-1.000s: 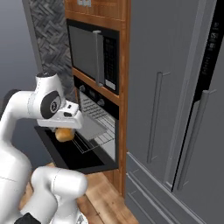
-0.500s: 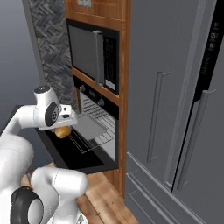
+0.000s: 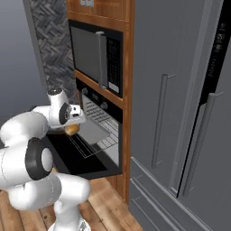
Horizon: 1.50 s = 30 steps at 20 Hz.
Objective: Place the potato on the rack of the oven.
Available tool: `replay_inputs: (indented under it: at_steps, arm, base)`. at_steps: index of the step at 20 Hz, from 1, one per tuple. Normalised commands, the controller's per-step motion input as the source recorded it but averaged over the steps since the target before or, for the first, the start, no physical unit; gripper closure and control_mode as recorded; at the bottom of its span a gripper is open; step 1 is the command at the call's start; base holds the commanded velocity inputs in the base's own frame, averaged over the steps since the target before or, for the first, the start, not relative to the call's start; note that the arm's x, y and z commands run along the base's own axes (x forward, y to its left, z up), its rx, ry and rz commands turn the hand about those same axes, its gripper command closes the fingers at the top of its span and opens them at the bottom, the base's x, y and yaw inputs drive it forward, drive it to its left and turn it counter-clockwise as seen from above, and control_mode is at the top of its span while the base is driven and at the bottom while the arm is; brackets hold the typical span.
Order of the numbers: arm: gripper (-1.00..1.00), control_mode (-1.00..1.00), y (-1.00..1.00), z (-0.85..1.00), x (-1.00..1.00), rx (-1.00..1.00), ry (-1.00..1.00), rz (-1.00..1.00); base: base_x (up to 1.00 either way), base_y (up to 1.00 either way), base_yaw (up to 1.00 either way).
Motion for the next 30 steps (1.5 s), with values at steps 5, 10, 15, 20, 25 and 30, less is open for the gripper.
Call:
replay_inputs:
  at_steps: [5, 10, 15, 20, 25, 30]
  arm:
    - [1.00, -1.00, 0.02, -0.56, 1.00, -0.01, 0.02, 0.00]
    - [1.00, -1.00, 0.12, -0.81, 0.81, -0.04, 0.01, 0.00]
    - [1.00, -1.00, 0.11, -0.66, 0.72, -0.04, 0.00, 0.00]
    - [1.00, -1.00, 0.03, -0.38, 0.63, 0.00, 0.00, 0.00]
    - [1.00, -1.00, 0.06, -0.39, 0.74, -0.01, -0.05, 0.00]
    - [1.00, -1.00, 0.03, -0.39, 0.64, -0.02, -0.04, 0.00]
  base:
    - [0.00, 0.00, 0.00]
    - [0.00, 0.00, 0.00]
    - [0.00, 0.00, 0.00]
    - [0.00, 0.00, 0.00]
    - [0.00, 0.00, 0.00]
    - [0.00, 0.00, 0.00]
